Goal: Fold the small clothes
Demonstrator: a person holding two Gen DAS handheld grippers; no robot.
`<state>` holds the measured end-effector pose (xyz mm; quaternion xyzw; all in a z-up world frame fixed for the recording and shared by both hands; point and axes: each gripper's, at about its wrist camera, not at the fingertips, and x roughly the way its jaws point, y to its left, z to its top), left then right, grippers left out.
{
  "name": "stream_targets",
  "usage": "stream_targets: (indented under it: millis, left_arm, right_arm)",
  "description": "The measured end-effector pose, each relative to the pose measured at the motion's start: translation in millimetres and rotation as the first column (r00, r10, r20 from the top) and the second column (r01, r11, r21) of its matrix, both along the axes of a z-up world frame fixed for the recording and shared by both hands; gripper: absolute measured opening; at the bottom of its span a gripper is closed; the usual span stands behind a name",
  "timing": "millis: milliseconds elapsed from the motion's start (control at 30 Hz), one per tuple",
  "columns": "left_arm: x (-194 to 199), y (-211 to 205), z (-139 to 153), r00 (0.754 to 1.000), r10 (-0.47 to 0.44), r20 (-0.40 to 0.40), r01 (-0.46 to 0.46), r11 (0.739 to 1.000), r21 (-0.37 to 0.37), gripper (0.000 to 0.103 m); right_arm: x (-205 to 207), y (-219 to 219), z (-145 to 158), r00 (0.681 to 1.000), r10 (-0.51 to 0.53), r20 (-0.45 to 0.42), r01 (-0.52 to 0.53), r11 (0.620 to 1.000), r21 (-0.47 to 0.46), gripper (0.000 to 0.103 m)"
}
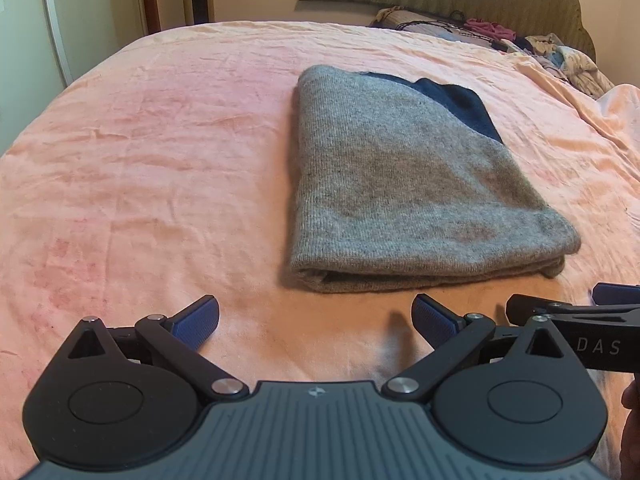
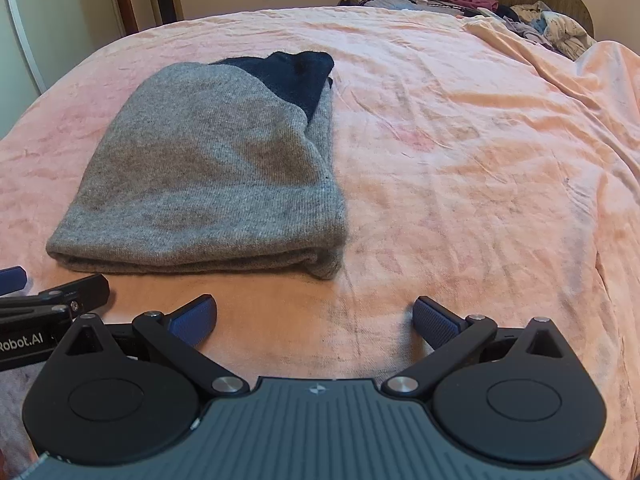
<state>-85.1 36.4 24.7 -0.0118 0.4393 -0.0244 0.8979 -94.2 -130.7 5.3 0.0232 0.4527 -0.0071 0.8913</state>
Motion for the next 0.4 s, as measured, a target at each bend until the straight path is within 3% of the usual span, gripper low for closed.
stream_targets:
  millis: [400]
  left_arm:
    - [1.5,1.6,-3.0,1.0,0.003,-0.016,-0.004,1.0,-0.008,0.103]
  right_arm:
    - [-0.4,1.8,0.0,1.0,0.004,-0.004,-0.004,1.0,0.0,0.103]
